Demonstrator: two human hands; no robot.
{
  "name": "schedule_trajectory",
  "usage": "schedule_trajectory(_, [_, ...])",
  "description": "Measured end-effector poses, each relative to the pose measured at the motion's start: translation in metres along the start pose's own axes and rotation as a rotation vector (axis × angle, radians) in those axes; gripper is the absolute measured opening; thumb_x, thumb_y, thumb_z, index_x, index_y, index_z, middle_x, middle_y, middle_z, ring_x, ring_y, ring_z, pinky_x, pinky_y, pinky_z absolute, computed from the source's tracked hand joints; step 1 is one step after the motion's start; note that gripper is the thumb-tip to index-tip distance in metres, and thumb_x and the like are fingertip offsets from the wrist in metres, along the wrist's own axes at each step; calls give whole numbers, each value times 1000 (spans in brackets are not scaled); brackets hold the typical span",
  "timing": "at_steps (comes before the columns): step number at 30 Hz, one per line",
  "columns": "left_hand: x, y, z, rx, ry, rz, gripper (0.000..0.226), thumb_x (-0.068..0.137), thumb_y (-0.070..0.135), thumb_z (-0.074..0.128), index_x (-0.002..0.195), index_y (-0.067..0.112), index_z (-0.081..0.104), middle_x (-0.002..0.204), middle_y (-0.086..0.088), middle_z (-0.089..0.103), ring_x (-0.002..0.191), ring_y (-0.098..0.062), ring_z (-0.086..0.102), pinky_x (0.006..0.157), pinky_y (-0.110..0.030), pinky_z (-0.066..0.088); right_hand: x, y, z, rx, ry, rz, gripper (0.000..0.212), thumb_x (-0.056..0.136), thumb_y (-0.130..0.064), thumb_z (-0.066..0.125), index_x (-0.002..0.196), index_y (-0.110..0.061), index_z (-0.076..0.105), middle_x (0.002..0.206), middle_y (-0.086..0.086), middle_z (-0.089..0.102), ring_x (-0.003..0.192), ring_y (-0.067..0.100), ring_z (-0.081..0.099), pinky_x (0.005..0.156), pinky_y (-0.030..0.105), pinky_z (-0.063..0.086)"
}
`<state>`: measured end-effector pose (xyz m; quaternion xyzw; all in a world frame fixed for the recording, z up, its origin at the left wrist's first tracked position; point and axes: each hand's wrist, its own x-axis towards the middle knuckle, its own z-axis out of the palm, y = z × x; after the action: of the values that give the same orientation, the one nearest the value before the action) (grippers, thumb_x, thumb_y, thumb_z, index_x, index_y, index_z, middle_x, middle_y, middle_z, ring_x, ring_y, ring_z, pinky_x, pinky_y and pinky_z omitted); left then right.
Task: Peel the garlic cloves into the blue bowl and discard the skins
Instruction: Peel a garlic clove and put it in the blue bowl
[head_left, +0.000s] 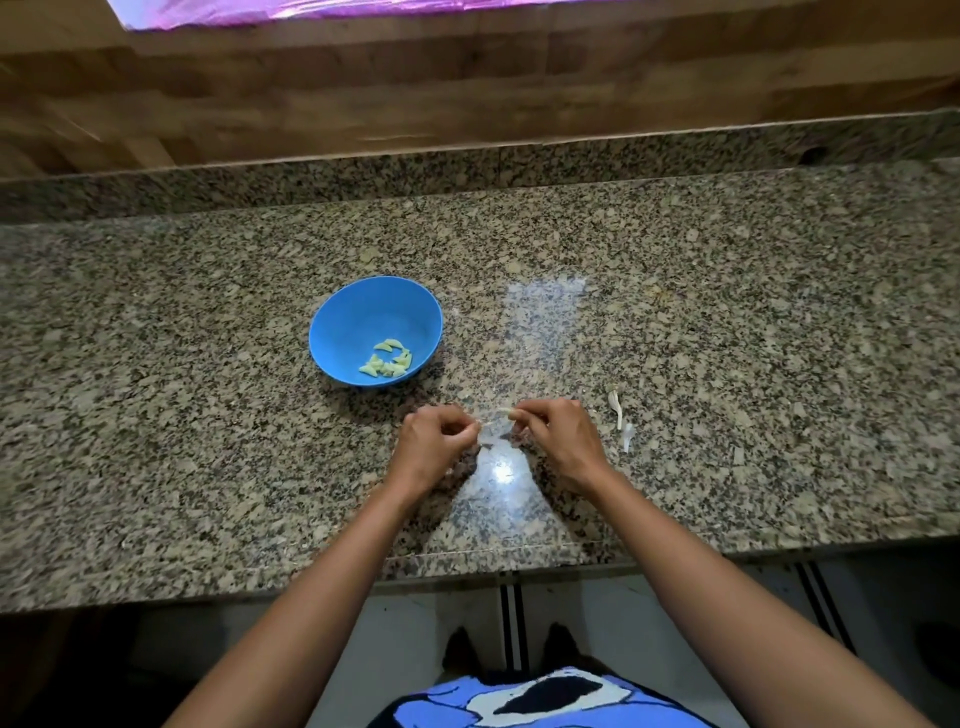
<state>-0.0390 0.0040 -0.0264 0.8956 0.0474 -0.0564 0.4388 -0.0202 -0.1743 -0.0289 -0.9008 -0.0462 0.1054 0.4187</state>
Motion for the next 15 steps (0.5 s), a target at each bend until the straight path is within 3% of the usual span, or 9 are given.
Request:
schedule_trajectory(3, [-1,0,7,-72,10,-71,15,72,25,81,82,17,75,74,7,71,70,-5,66,64,-18,54,1,0,4,101,-16,-11,12,87,-22,63,93,-15,70,79,-4,69,62,7,61,61,23,52])
schedule_trajectory(6, [-2,5,9,-317,44,-174,24,78,15,76,102,13,72,89,0,72,80,-10,68,73,-25,57,0,4,7,137,-40,2,13,82,-23,68,91,-13,71,83,-2,71,74,13,67,72,34,57])
schedule_trajectory(8, [-5,15,11,-537,13,-234,27,80,11,73,107,7,69,92,-7,72,78,-15,69,70,-26,58,-2,5,8,119,-28,-9,14,80,-23,71,91,-13,71,84,-2,71,74,11,66,71,31,57])
schedule_trajectory(11, [-6,23,14,-610,7,-270,20,78,2,72,97,2,71,88,-11,72,78,-19,69,70,-24,57,-4,4,9,176,-31,1,11,77,-23,74,86,-17,72,81,-3,72,70,8,66,66,27,56])
schedule_trajectory(15, [-4,22,8,-727,-37,-336,25,76,-3,72,100,4,68,87,-14,72,78,-20,70,68,-23,57,-8,1,3,537,-102,124,2,80,-15,71,81,-14,72,77,5,71,64,15,60,58,23,48])
